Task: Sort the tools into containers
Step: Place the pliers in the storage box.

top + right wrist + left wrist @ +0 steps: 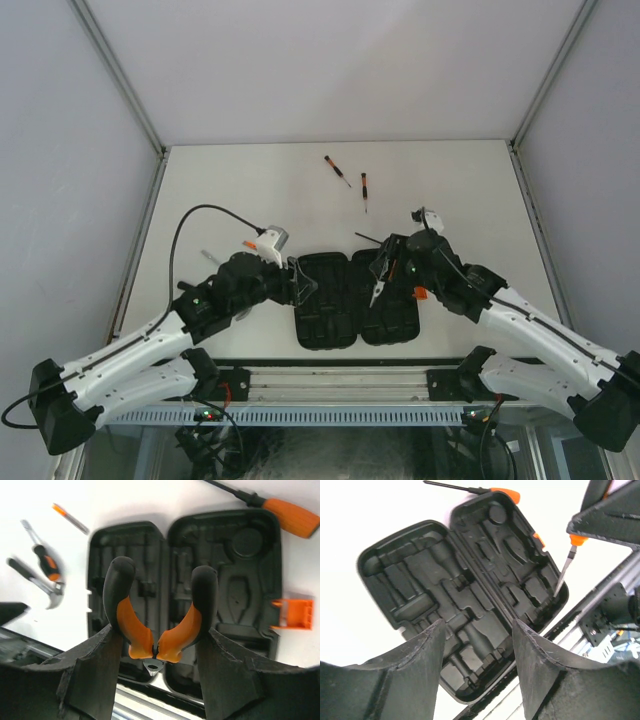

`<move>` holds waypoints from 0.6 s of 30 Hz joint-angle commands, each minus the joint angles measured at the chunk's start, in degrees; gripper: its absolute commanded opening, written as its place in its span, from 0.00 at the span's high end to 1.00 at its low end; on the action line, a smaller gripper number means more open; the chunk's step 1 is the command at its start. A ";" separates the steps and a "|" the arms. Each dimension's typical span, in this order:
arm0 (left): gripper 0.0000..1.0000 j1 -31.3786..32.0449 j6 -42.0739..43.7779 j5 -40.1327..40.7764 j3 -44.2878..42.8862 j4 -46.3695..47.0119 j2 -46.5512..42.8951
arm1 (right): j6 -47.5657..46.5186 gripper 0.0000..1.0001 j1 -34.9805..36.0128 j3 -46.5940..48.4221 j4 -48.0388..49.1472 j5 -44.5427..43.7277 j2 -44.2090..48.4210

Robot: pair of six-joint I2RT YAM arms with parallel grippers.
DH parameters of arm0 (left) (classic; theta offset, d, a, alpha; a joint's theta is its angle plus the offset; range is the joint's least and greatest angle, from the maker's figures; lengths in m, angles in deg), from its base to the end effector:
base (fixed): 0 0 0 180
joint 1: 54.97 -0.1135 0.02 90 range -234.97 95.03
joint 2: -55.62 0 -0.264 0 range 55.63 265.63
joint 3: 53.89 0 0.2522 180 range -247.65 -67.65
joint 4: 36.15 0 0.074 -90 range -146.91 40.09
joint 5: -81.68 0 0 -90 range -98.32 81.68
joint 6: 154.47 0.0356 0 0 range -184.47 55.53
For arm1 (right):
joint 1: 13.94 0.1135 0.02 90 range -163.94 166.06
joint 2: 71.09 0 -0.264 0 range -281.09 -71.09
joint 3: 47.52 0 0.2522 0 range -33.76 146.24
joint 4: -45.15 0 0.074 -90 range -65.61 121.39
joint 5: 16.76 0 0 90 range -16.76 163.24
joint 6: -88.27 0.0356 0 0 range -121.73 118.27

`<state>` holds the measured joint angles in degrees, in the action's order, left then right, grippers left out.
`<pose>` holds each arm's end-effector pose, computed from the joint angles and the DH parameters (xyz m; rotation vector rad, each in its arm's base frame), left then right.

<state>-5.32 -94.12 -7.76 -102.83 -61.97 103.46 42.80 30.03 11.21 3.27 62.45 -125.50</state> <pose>0.1262 -0.1480 0.2682 0.3603 2.0817 -0.8555 0.1516 0.1370 0.2808 0.1176 2.2867 0.6313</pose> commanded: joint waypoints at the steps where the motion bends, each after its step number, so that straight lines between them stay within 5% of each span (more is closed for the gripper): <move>1: 0.39 0.01 -3.17 9.11 -0.94 -1.78 -2.10 | -7.31 0.96 -2.36 2.73 -6.33 4.28 0.53; 18: 0.39 -0.34 -4.75 11.50 1.69 -1.03 -3.37 | -17.17 0.99 -4.68 5.96 -13.86 7.33 -12.14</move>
<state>-5.39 -98.16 2.07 -102.18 -64.24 100.92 28.62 25.50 13.86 -10.23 70.78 -136.32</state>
